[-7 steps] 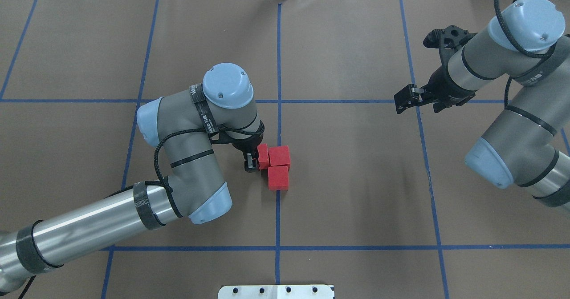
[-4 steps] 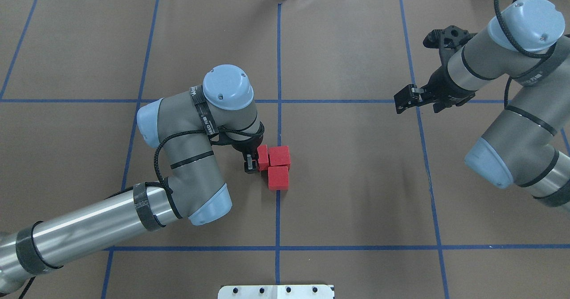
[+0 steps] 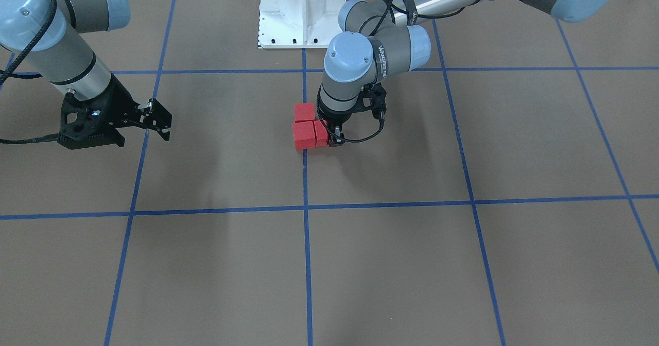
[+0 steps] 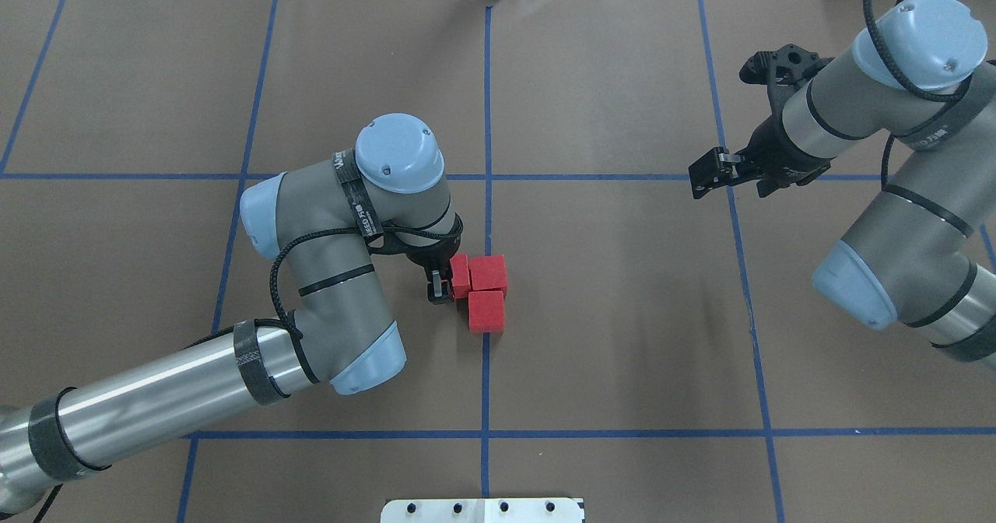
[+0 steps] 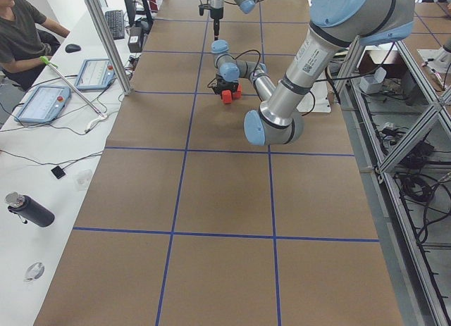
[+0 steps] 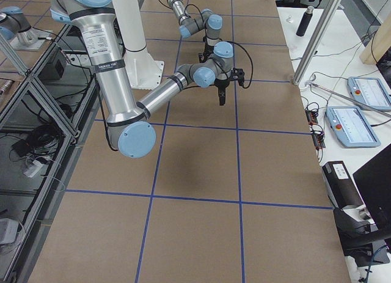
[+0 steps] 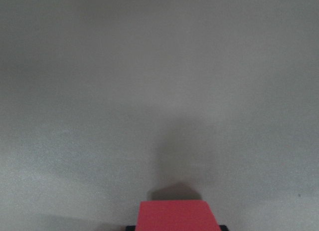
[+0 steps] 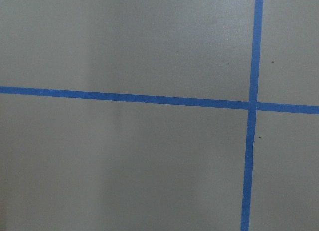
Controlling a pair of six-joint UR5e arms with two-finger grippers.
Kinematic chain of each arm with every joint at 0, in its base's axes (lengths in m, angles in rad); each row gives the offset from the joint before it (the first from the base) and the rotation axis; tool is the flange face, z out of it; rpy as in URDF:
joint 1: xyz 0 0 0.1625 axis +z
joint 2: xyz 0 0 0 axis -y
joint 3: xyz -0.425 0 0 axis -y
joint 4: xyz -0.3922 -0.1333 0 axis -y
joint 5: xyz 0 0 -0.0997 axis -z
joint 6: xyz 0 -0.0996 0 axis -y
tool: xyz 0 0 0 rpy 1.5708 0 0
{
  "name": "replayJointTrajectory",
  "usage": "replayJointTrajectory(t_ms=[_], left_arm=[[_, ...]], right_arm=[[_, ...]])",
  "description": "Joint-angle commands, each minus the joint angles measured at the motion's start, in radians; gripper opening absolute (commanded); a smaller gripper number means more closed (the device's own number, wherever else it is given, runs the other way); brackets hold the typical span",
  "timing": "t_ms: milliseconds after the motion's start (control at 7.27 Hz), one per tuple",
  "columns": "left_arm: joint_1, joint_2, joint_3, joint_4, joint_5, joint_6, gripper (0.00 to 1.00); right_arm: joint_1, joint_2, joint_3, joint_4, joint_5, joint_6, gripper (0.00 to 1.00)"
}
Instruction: Form red blocks into L shape at center
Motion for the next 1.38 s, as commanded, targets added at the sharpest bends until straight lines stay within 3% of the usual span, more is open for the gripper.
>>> replayJointTrajectory(t_ms=[0,275,413,826,963,1239], left_arm=[[0.0,0.0,-0.003,-0.001,-0.001,0.001,1.0],[-0.01,0.009,-0.049,0.002,-0.006,0.038,1.0],[-0.025,0.017,-0.12,0.03,-0.011,0.149,1.0],[-0.104,0.448,-0.545,0.042,-0.011,0.859,1.0],[-0.166,0.578,-0.607,0.033,-0.012,1.123,1.0],[-0.375,0.714,-0.617,0.026,-0.027,1.678,1.0]], right_arm=[[0.0,0.0,-0.002,0.0,0.0,0.0,1.0],[0.008,0.0,-0.003,0.0,0.0,-0.006,1.0],[0.03,0.0,-0.014,0.0,0.003,-0.009,1.0],[0.183,-0.002,-0.101,-0.009,0.061,-0.181,1.0],[0.26,-0.006,-0.145,-0.009,0.113,-0.234,1.0],[0.418,-0.049,-0.243,-0.018,0.176,-0.462,1.0]])
